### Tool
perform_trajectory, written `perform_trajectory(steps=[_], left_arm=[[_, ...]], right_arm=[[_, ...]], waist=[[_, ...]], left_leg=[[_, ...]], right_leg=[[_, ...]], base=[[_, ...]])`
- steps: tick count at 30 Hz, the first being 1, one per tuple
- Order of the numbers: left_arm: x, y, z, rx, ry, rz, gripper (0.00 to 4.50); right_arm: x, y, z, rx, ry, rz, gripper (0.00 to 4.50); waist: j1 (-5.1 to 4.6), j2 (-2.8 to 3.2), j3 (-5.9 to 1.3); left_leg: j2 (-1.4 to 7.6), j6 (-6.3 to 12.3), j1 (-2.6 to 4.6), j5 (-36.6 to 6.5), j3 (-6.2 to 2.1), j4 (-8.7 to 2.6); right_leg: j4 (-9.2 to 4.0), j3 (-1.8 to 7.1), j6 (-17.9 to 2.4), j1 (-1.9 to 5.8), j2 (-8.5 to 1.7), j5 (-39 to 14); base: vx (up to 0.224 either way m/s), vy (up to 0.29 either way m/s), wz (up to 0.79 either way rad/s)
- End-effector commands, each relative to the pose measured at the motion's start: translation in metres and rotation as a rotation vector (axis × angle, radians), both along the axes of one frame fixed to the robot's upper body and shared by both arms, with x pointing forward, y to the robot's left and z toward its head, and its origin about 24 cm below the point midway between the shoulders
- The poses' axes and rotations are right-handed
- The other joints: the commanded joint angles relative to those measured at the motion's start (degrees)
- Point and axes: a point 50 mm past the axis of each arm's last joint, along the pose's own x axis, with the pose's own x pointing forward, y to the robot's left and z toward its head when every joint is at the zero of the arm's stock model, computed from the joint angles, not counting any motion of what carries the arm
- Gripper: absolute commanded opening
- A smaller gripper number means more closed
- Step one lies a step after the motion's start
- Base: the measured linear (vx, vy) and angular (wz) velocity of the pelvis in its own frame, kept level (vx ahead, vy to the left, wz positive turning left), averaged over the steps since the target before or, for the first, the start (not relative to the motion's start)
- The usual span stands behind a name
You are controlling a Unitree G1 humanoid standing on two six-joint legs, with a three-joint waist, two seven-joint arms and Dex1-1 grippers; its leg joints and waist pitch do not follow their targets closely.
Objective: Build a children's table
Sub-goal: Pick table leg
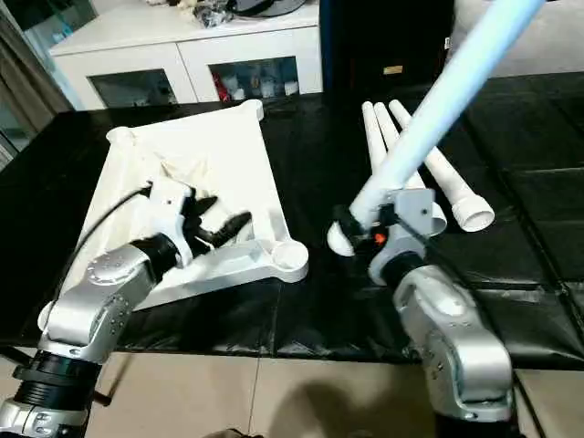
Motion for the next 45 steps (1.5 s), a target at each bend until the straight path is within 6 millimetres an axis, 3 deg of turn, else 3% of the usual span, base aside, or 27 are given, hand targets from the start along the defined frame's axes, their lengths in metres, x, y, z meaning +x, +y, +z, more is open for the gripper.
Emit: perform_trajectory(steps=[1, 2, 3, 4, 6, 8, 9, 11, 16, 21, 23, 24, 25, 26, 27, 28, 29, 30, 31, 32, 33, 34, 36, 39, 41, 44, 45], left_arm=[[0.004, 0.006, 0.011, 0.02, -0.04, 0.026, 3.83], [0.005, 0.008, 0.014, 0.016, -0.043, 0.044, 3.83], [0.006, 0.009, 0.015, 0.001, -0.03, 0.071, 3.83], [0.006, 0.01, 0.015, 0.0, -0.029, 0.074, 3.83], [0.004, 0.011, 0.014, 0.031, -0.04, 0.081, 3.83], [0.003, 0.011, 0.013, 0.039, -0.043, 0.081, 3.83], [0.001, 0.012, 0.011, 0.034, -0.032, 0.086, 3.83], [0.0, 0.012, 0.009, 0.033, -0.027, 0.095, 3.83], [-0.005, 0.015, 0.007, 0.012, -0.014, 0.125, 3.83], [-0.007, 0.018, 0.004, 0.046, -0.025, 0.144, 3.83], [-0.008, 0.022, 0.009, 0.036, -0.032, 0.176, 3.83], [-0.008, 0.022, 0.009, 0.036, -0.032, 0.176, 3.83], [-0.009, 0.023, 0.011, 0.031, -0.036, 0.183, 3.83], [-0.01, 0.027, 0.011, 0.024, -0.016, 0.197, 3.83], [-0.012, 0.029, 0.011, 0.031, -0.016, 0.198, 3.83], [-0.013, 0.03, 0.011, 0.038, -0.019, 0.197, 3.83], [-0.015, 0.032, 0.01, 0.056, -0.024, 0.195, 3.83], [-0.017, 0.033, 0.008, 0.065, -0.026, 0.194, 3.83], [-0.018, 0.033, 0.007, 0.062, -0.028, 0.194, 3.83], [-0.019, 0.032, 0.007, 0.051, -0.025, 0.193, 3.83], [-0.021, 0.03, 0.006, 0.039, -0.025, 0.191, 3.83], [-0.022, 0.029, 0.005, 0.023, -0.023, 0.189, 3.83], [-0.027, 0.022, 0.0, 0.003, -0.013, 0.143, 3.83], [-0.031, 0.013, -0.002, -0.013, 0.007, 0.093, 3.83], [-0.031, 0.012, -0.002, -0.02, 0.006, 0.096, 3.83], [-0.027, 0.015, -0.004, 0.016, -0.001, 0.117, 3.83], [-0.025, 0.016, -0.005, 0.03, -0.003, 0.119, 3.83]], right_arm=[[-0.001, 0.001, 0.003, 0.021, -0.034, -0.03, 1.9], [0.0, 0.004, 0.0, 0.029, -0.013, -0.031, 1.9], [0.0, 0.005, -0.003, 0.022, 0.006, -0.024, 1.9], [0.0, 0.006, -0.004, 0.021, 0.008, -0.023, 1.9], [-0.002, 0.009, -0.01, 0.023, 0.039, 0.0, 1.9], [-0.003, 0.009, -0.011, 0.023, 0.043, 0.003, 1.9], [-0.003, 0.011, -0.011, 0.011, 0.041, 0.01, 1.9], [-0.003, 0.012, -0.011, 0.002, 0.033, 0.013, 1.9], [-0.001, 0.013, -0.013, -0.029, 0.052, -0.02, 1.9], [-0.002, 0.014, -0.014, -0.009, 0.055, -0.012, 1.9], [-0.002, 0.015, -0.016, 0.003, 0.056, -0.025, 1.9], [-0.002, 0.015, -0.016, 0.003, 0.056, -0.025, 1.9], [-0.002, 0.015, -0.016, 0.007, 0.056, -0.032, 1.9], [-0.001, 0.015, -0.016, -0.007, 0.056, -0.03, 1.9], [-0.001, 0.016, -0.017, -0.008, 0.059, -0.022, 1.9], [-0.001, 0.016, -0.018, -0.008, 0.061, -0.018, 1.9], [-0.001, 0.017, -0.019, -0.008, 0.062, -0.004, 1.9], [-0.003, 0.019, -0.021, 0.0, 0.07, 0.01, 1.9], [-0.003, 0.02, -0.021, -0.004, 0.072, 0.021, 1.9], [-0.004, 0.021, -0.02, -0.012, 0.067, 0.032, 1.9], [-0.006, 0.023, -0.019, -0.015, 0.058, 0.051, 1.9], [-0.007, 0.025, -0.017, -0.012, 0.044, 0.073, 1.9], [-0.009, 0.027, -0.012, -0.014, 0.009, 0.095, 1.9], [-0.008, 0.024, -0.008, -0.017, -0.021, 0.1, 1.9], [-0.007, 0.022, -0.007, -0.03, -0.025, 0.089, 1.9], [-0.003, 0.016, -0.008, -0.04, -0.022, 0.056, 1.9], [-0.002, 0.015, -0.009, -0.041, -0.017, 0.047, 1.9]], waist=[[0.08, -1.65, -3.7], [-0.47, -1.3, -3.73], [-0.58, -1.6, -3.79], [-0.66, -1.84, -3.87], [-0.28, -2.45, -3.87], [0.5, -2.87, -3.92], [0.66, -3.59, -4.01], [0.59, -3.0, -4.01], [0.8, -3.29, -3.9], [1.98, -3.97, -3.87], [2.08, -4.55, -3.81], [1.97, -3.88, -3.91], [1.1, -3.03, -3.95], [0.75, -2.79, -4.06], [0.61, -2.97, -4.11], [0.53, -3.36, -3.95], [1.1, -4.55, -3.82], [1.67, -5.72, -3.76], [3.48, -5.98, -3.71], [4.18, -5.69, -3.23], [4.39, -5.16, -3.21], [4.28, -4.95, -3.16], [4.16, -4.44, -3.48], [4.22, -3.88, -4.03], [4.65, -4.17, -3.82], [4.63, -4.97, -3.8], [4.64, -4.79, -3.8]], left_leg=[[3.96, 2.09, 1.13, -6.8, -2.11, -4.46], [5.36, 0.29, 2.02, -9.2, -3.37, -5.24], [5.45, 0.3, 2.1, -9.5, -3.47, -5.28], [5.31, 0.39, 2.01, -9.4, -3.36, -5.17], [3.38, 1.69, 0.92, -7.5, -1.96, -4.2], [2.44, 3.12, 0.16, -4.3, -1.16, -3.5], [2.79, 3.82, 0.06, -2.9, -1.36, -3.66], [3.29, 4.13, 0.33, -1.9, -1.64, -3.88], [3.92, 3.48, 1.02, -4.4, -1.78, -4.34], [3.81, 3.1, 1.05, -4.9, -1.53, -4.35], [4.43, 1.46, 1.4, -5.9, -2.06, -4.83], [5.13, 0.48, 1.85, -6.7, -2.69, -5.18], [7.99, 0.54, 3.06, -8.0, -4.98, -6.44], [10.88, 2.97, 4.04, -7.5, -6.87, -7.57], [11.31, 6.81, 3.74, -6.8, -7.0, -7.67], [10.74, 8.64, 3.25, -6.8, -6.6, -7.51], [6.28, 10.31, 1.5, -8.3, -3.39, -4.75], [1.99, 8.73, -0.14, -7.6, -0.7, -2.18], [1.2, 5.12, -0.17, -3.4, -0.67, -1.01], [1.78, 3.27, -0.41, -1.8, -0.85, -1.89], [2.5, 1.62, -0.07, -2.5, -0.88, -3.11], [2.8, 0.86, 0.27, -3.7, -0.91, -3.6], [3.92, -1.08, 1.1, -8.1, -1.33, -4.83], [4.86, -1.44, 1.43, -9.5, -1.9, -5.52], [4.7, -1.61, 1.44, -10.3, -1.56, -5.61], [4.37, -1.25, 1.2, -10.1, -1.25, -5.55], [4.16, -0.93, 1.2, -9.9, -1.19, -5.48]], right_leg=[[-5.26, 1.9, -8.4, 1.89, -3.65, -10.7], [-4.86, 1.21, -7.9, 1.63, -2.41, -7.1], [-4.82, 1.25, -8.1, 1.7, -2.51, -5.6], [-4.64, 1.3, -8.7, 1.89, -2.71, -4.2], [-5.33, 1.39, -10.5, 2.52, -3.4, -3.7], [-5.57, 2.31, -9.3, 2.9, -4.87, -5.9], [-5.33, 2.36, -8.8, 3.04, -5.05, -7.1], [-4.95, 2.07, -8.9, 2.63, -4.62, -6.5], [-4.76, 2.17, -10.7, 2.29, -4.54, -3.9], [-4.8, 2.49, -10.7, 2.34, -4.8, -4.0], [-4.6, 1.84, -10.3, 2.14, -3.71, -4.4], [-4.16, 1.33, -10.3, 2.04, -2.94, -4.0], [-3.26, 0.3, -9.2, 1.27, -1.55, -2.9], [-1.4, -0.23, -8.8, 0.37, -1.76, -2.2], [-0.63, 0.07, -9.3, 0.3, -2.64, -1.8], [-0.92, 0.35, -10.5, 0.39, -3.06, -1.2], [-4.35, 1.68, -15.0, 0.9, -4.63, -0.1], [-6.34, 2.21, -15.6, 2.18, -5.61, -1.7], [-7.46, 3.33, -9.1, 2.83, -7.91, -12.8], [-7.83, 3.31, -3.1, 2.56, -7.04, -23.2], [-7.91, 2.73, -0.7, 2.18, -5.64, -27.4], [-7.83, 2.4, -0.4, 1.84, -4.96, -27.3], [-6.88, 1.86, -2.2, 1.38, -3.64, -21.7], [-5.58, 1.73, -5.5, 1.56, -3.63, -11.0], [-5.56, 1.89, -7.6, 1.65, -4.03, -7.5], [-5.67, 1.94, -7.6, 2.02, -4.4, -8.0], [-5.65, 1.91, -7.5, 1.98, -4.49, -9.1]], base=[[0.0, 0.0, 0.0], [0.0, 0.0, 0.0], [0.0, 0.0, 0.0], [0.0, 0.0, 0.0], [0.0, 0.0, 0.0], [0.0, 0.0, 0.0], [0.0, 0.0, 0.0], [0.0, 0.0, 0.0], [0.0, 0.0, 0.0], [0.0, 0.0, 0.0], [0.0, 0.0, 0.0], [0.0, 0.0, 0.0], [0.0, 0.0, 0.0], [0.001, -0.061, 0.05], [0.001, -0.061, 0.05], [-0.007, -0.091, 0.04], [-0.017, -0.105, -0.01], [-0.017, -0.105, -0.01], [-0.028, -0.093, -0.01], [-0.03, -0.069, 0.0], [-0.03, -0.069, 0.0], [0.0, 0.0, 0.0], [0.0, 0.0, 0.0], [0.0, 0.0, 0.0], [0.0, 0.0, 0.0], [0.0, 0.0, 0.0], [0.0, 0.0, 0.0]])
